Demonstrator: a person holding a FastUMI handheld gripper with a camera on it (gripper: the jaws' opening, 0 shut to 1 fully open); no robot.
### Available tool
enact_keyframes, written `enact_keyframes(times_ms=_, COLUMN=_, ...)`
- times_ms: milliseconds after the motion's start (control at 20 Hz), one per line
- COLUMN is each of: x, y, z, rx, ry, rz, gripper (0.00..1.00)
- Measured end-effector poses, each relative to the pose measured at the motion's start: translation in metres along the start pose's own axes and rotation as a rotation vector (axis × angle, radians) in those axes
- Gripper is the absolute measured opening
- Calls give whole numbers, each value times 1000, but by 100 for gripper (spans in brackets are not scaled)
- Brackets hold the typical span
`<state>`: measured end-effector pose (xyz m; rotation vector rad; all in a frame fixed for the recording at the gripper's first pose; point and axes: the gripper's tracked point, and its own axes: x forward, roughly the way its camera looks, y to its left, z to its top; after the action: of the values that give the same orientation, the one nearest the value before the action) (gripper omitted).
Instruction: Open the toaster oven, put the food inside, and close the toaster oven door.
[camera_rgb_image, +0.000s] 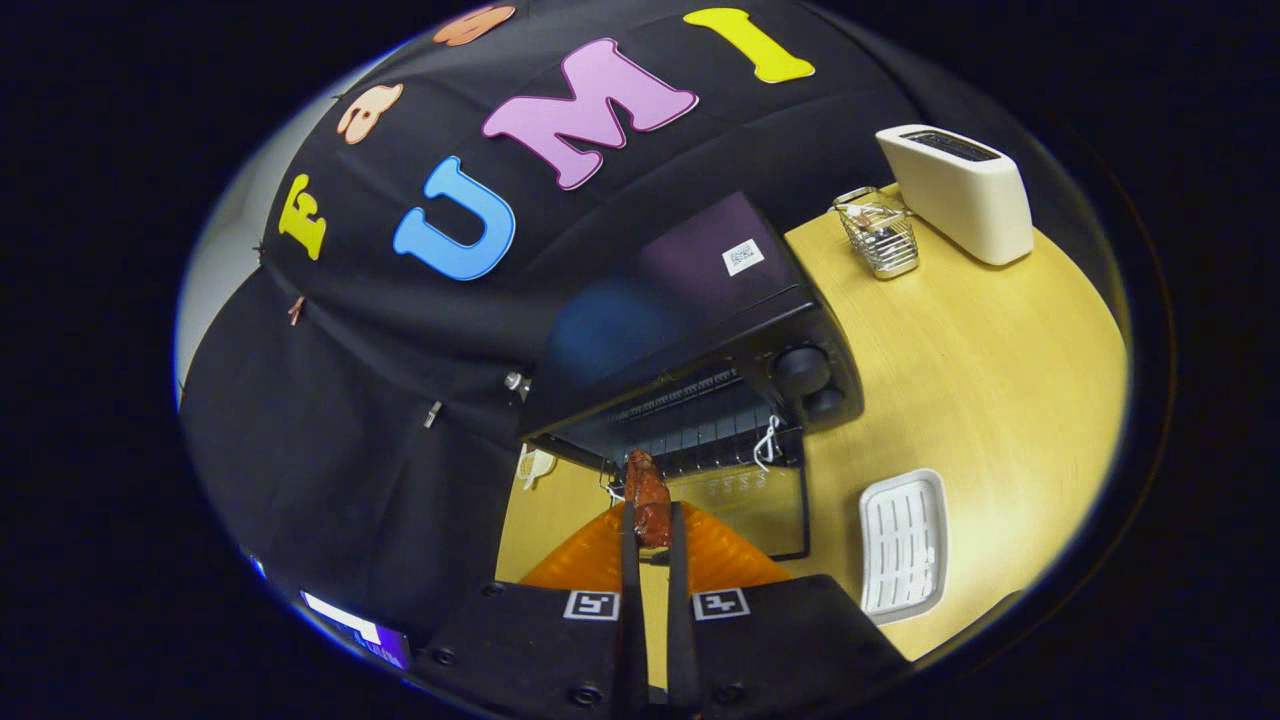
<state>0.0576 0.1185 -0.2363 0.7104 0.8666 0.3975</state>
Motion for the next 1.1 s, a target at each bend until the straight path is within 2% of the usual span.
enact_keyframes(times_ms=450, x=87, y=8, z=-2, rx=126, ry=-76, rz=29, gripper=12)
enact_keyframes(times_ms=750, x=133, y=3, z=15, rx=172, ry=-146, rz=60, gripper=12)
enact_keyframes(times_ms=1100, x=149, y=-22, z=15, rx=137, ry=-156, rz=-23, gripper=13)
